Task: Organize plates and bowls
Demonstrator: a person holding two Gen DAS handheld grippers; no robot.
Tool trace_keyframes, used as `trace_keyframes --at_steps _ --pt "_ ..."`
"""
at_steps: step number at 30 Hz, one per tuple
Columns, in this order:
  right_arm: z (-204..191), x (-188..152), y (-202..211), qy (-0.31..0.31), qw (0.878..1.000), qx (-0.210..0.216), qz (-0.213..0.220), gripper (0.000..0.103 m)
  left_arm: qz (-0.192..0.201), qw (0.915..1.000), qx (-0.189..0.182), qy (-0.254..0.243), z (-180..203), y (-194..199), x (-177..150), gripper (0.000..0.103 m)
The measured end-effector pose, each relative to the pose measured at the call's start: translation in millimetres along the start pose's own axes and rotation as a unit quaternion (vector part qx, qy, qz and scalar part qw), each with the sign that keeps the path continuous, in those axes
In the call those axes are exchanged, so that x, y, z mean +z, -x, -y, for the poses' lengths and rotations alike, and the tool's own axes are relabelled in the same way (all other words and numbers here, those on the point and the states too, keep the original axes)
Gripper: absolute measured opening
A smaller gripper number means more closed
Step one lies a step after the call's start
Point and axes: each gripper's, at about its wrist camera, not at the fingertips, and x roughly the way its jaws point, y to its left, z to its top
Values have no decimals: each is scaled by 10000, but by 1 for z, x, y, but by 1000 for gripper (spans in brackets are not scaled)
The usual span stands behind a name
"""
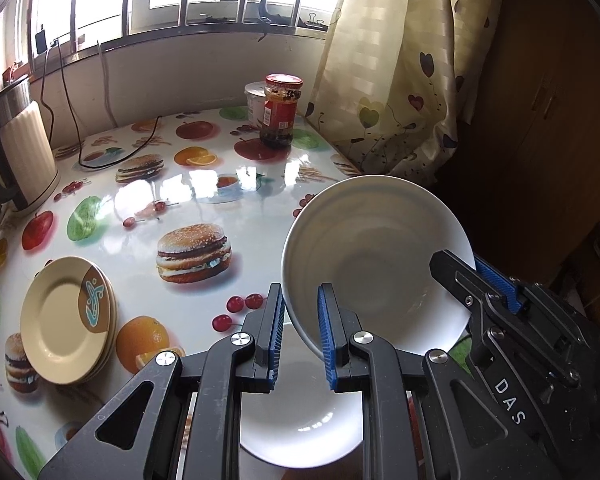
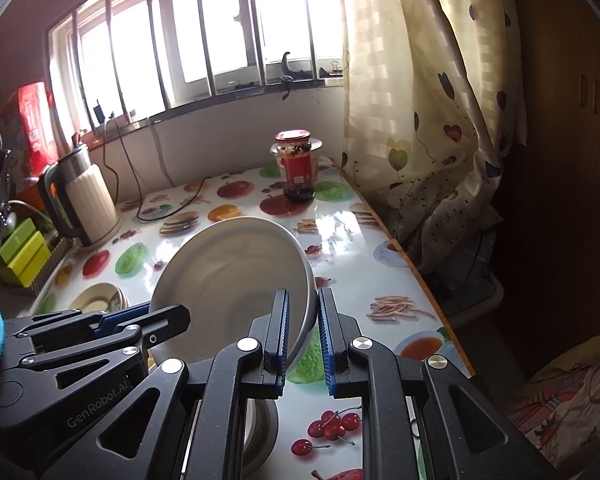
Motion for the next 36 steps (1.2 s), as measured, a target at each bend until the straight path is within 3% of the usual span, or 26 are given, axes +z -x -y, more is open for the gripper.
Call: trace_keyframes --at_steps 16,36 --pt "-24 -17 19 130 9998 150 23 15 46 9998 60 158 -17 21 -22 18" --pt "-41 -51 8 123 9987 343 -360 15 -258 9988 146 380 -36 12 -54 18"
